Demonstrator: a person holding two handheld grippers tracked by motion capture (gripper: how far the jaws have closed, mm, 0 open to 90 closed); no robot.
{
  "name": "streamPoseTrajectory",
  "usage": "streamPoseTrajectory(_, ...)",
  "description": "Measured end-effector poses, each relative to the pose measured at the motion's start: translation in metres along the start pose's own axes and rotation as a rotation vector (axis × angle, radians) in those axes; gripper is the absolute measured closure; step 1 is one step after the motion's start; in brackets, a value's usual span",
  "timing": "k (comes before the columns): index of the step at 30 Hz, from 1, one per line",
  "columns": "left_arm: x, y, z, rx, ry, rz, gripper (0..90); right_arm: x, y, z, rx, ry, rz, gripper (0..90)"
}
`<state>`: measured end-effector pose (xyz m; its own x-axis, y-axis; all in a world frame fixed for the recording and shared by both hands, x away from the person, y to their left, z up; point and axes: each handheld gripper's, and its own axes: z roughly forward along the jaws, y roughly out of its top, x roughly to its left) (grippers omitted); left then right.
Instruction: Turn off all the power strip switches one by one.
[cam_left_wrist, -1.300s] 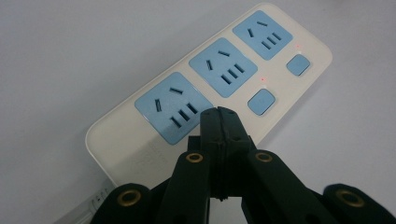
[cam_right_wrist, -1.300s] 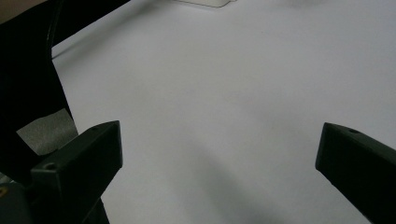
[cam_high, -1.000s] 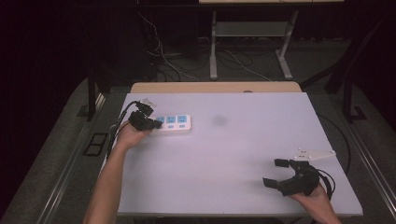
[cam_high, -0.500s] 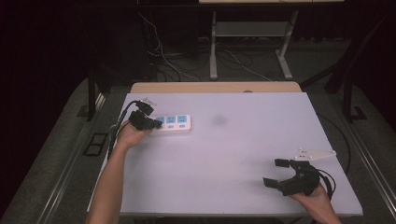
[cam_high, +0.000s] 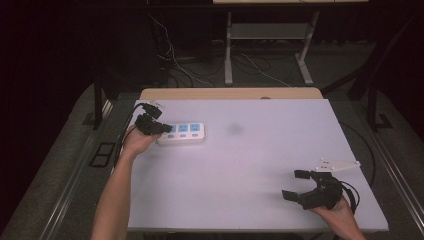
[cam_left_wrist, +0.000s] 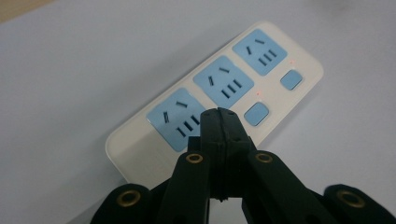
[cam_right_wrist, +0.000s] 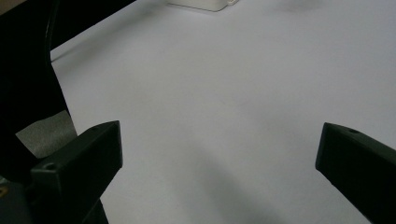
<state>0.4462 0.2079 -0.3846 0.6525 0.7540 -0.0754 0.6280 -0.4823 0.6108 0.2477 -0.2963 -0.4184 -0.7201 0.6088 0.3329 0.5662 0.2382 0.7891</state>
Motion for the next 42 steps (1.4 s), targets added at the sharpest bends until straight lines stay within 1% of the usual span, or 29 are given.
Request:
streamPoseTrajectory(3, -0.003, 0.006, -0.006, -0.021, -0.01, 0.007, 89.5, 0.0, 0.0, 0.0, 0.001, 0.001, -0.002, 0.4)
streamPoseTrajectory(5, -0.004, 0.008, -0.007, -0.024, -0.012, 0.013, 89.5, 0.0, 0.0, 0.0, 0.001, 0.0, -0.002, 0.4)
streamPoseTrajectory(7, -0.007, 0.012, -0.009, -0.024, -0.019, 0.031, 89.5, 0.0, 0.0, 0.0, 0.001, 0.0, -0.002, 0.4)
streamPoseTrajectory(10, -0.01, 0.016, -0.009, -0.021, -0.023, 0.045, 89.5, 0.0, 0.0, 0.0, 0.001, 0.001, -0.002, 0.4)
streamPoseTrajectory(17, -0.015, 0.02, -0.007, -0.021, -0.035, 0.061, 89.5, 0.0, 0.0, 0.0, -0.001, 0.002, -0.002, 0.4)
streamPoseTrajectory(19, -0.017, 0.022, -0.007, -0.021, -0.041, 0.074, 89.5, 0.0, 0.0, 0.0, 0.0, 0.002, -0.002, 0.4)
streamPoseTrajectory(21, -0.018, 0.022, -0.006, -0.021, -0.04, 0.073, 89.5, 0.0, 0.0, 0.0, 0.001, 0.003, -0.002, 0.4)
streamPoseTrajectory(32, -0.02, 0.023, 0.003, 0.0, -0.051, 0.084, 89.4, 0.0, 0.0, 0.002, 0.01, 0.005, -0.005, 0.4)
streamPoseTrajectory(35, -0.02, 0.022, 0.008, 0.016, -0.052, 0.089, 89.4, 0.001, 0.0, 0.002, 0.012, 0.006, -0.006, 0.4)
streamPoseTrajectory(42, -0.021, 0.022, 0.016, 0.027, -0.057, 0.091, 89.4, 0.001, 0.0, 0.002, 0.014, 0.007, -0.007, 0.4)
